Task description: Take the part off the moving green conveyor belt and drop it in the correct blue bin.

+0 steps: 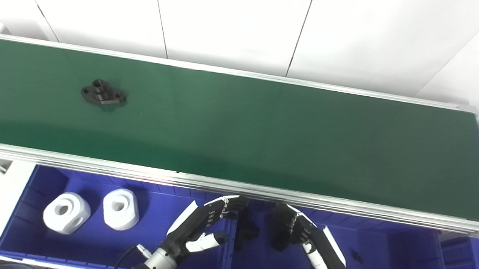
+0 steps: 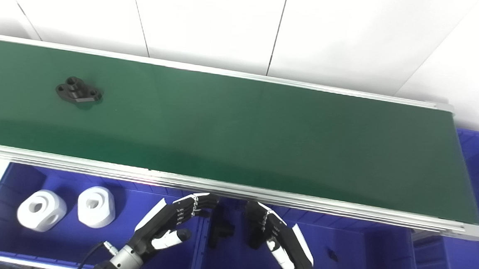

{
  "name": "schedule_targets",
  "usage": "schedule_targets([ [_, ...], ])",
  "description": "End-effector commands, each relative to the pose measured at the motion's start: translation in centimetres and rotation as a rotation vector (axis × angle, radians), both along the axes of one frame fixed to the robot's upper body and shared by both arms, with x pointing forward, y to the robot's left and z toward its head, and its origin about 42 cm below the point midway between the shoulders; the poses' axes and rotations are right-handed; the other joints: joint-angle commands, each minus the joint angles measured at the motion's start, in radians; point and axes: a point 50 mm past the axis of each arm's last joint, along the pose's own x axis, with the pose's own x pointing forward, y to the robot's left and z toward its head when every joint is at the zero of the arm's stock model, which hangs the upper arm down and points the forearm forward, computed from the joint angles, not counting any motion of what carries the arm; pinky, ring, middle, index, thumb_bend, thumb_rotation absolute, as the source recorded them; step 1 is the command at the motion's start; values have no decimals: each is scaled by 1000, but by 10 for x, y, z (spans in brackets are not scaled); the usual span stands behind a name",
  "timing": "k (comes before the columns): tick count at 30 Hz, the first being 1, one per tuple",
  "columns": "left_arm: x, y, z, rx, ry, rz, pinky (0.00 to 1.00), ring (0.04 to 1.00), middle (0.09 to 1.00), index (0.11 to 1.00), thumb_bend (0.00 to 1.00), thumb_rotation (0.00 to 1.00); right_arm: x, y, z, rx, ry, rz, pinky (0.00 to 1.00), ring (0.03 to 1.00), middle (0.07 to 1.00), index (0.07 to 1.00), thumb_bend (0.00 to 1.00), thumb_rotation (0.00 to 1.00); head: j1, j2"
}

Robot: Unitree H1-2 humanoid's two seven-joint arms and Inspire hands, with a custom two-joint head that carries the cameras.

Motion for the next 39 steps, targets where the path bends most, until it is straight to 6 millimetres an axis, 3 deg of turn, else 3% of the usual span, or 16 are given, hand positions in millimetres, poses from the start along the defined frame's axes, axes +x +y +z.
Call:
schedule_targets([
  [1, 4, -5, 4, -12, -40, -6, 794, 846, 836, 802, 873, 810, 8, 3, 8, 19, -76, 11, 806, 853, 847, 837, 906, 889, 2, -2],
  [9, 11, -5, -3, 0, -28, -5, 781, 834, 831, 799, 817, 782, 14, 2, 0, 7, -53, 14, 791, 849, 849, 837, 915, 888, 18, -32],
  [24, 22, -5, -19, 29, 9, -7, 756, 815, 820, 785, 798, 767, 20, 0, -16, -28, 6, 26, 781, 844, 846, 834, 924, 888, 29, -133],
  [39, 21, -9, -15, 14, -1, -3, 746, 797, 802, 774, 815, 770, 21, -4, -14, -24, 1, 18, 780, 836, 839, 830, 919, 902, 41, -127],
])
